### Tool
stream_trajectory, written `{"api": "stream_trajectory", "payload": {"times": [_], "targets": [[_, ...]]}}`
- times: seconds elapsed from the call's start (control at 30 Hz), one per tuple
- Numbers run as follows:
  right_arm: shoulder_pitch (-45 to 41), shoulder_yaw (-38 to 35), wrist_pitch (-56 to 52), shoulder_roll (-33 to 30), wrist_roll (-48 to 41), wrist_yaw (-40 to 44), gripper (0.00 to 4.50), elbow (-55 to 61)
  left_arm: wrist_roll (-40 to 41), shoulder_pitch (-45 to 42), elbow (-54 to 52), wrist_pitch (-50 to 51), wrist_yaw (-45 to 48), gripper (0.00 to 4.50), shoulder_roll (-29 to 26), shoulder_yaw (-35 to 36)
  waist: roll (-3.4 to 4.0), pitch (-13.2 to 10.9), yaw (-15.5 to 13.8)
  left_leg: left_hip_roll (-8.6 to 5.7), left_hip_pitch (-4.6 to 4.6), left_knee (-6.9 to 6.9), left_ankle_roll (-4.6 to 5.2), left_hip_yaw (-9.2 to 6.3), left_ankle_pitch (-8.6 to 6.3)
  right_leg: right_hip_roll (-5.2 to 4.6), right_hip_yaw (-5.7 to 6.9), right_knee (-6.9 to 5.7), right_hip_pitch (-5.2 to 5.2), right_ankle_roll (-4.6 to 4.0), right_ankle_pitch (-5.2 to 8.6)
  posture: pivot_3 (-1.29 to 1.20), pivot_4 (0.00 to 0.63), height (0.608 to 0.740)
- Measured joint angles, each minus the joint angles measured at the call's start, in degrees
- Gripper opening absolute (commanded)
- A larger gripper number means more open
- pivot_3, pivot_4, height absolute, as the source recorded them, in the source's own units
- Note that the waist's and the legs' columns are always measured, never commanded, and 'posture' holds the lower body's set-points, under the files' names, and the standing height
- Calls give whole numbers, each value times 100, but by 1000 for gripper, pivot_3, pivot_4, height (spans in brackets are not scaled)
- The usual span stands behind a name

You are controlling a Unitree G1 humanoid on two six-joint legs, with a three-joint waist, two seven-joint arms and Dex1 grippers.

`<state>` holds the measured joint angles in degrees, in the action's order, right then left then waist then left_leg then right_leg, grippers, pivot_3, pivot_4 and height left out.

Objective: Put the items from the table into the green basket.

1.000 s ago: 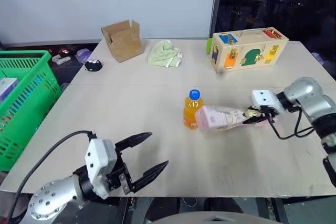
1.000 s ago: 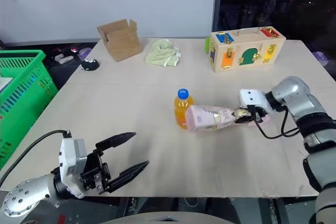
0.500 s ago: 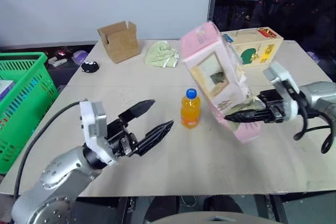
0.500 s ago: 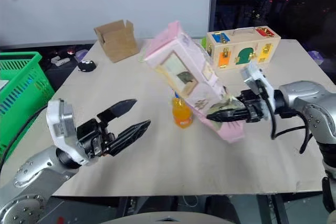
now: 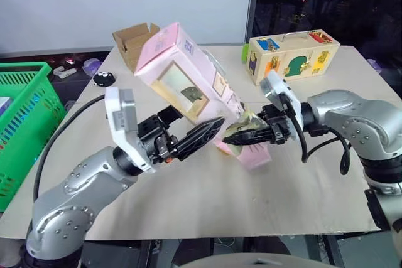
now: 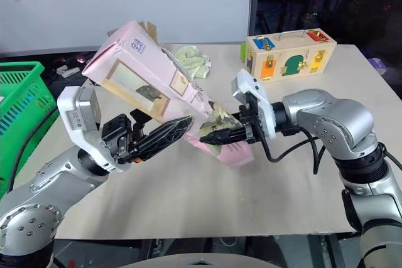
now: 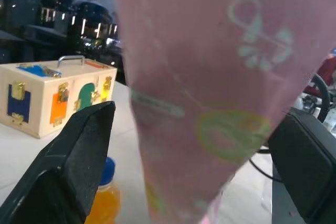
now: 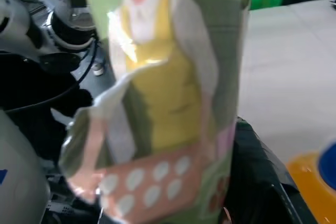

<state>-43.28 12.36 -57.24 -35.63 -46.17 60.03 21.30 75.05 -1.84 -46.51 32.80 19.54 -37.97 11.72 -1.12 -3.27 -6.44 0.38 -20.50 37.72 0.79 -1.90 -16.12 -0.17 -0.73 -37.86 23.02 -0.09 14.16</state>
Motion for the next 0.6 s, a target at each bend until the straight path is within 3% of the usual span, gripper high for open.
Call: {"api": "stream_trajectory", "payload": {"times": [0.1, 0.13, 0.23, 0.27, 0.33, 0.4, 0.47, 0.6], "targets": [[-103, 119, 96, 85, 103, 109, 1212, -65, -9, -24, 4, 13, 11, 4500, 36, -122, 0, 0, -4, 1, 0, 8, 0, -3, 0, 4, 3, -8, 0, -1, 0, 213, 0, 740], [-194, 241, 152, 166, 181, 200, 1166, -145, -5, -24, 37, 32, 83, 3866, 42, -162, 1, 0, -4, 0, 0, 16, 0, -5, 0, 7, 7, -12, 0, -1, 0, 213, 0, 740], [-197, 270, 167, 191, 220, 254, 1166, -186, 0, -18, 72, 42, 142, 3163, 61, -179, 1, 0, -6, 0, -5, 28, 0, -8, 0, 7, 11, -14, 0, 0, -1, 216, 0, 740], [-200, 284, 172, 203, 230, 287, 1480, -206, -1, -13, 112, 42, 157, 2489, 69, -174, 1, 0, -6, 1, -7, 31, 0, -9, 0, 7, 12, -14, 0, 0, -1, 217, 0, 740], [-202, 299, 178, 238, 268, 329, 2100, -240, -7, 17, 171, 39, 188, 2480, 99, -164, 1, 0, -5, 1, -12, 38, 0, -9, 0, 7, 13, -14, 0, 1, -2, 217, 0, 740], [-216, 294, 225, 334, 264, 363, 3162, -315, 48, 229, 264, 0, 254, 2480, 151, -78, 1, 0, -3, 1, -14, 40, 0, -8, 0, 4, 11, -12, 0, 1, -2, 217, 0, 740], [-215, 259, 351, 402, 289, 332, 3797, -319, 134, 335, 273, -12, 237, 2480, 152, 95, 1, 0, -15, 2, -16, 40, 0, -10, 0, 3, 12, -12, 1, 1, -2, 227, 0, 740], [-108, 28, 772, 515, 473, 124, 3797, -317, 327, 606, 350, -120, 50, 2480, 107, 818, 0, 0, -35, 5, -16, 40, 0, -10, 0, 3, 13, -12, 2, 1, -2, 256, 0, 740]]}}
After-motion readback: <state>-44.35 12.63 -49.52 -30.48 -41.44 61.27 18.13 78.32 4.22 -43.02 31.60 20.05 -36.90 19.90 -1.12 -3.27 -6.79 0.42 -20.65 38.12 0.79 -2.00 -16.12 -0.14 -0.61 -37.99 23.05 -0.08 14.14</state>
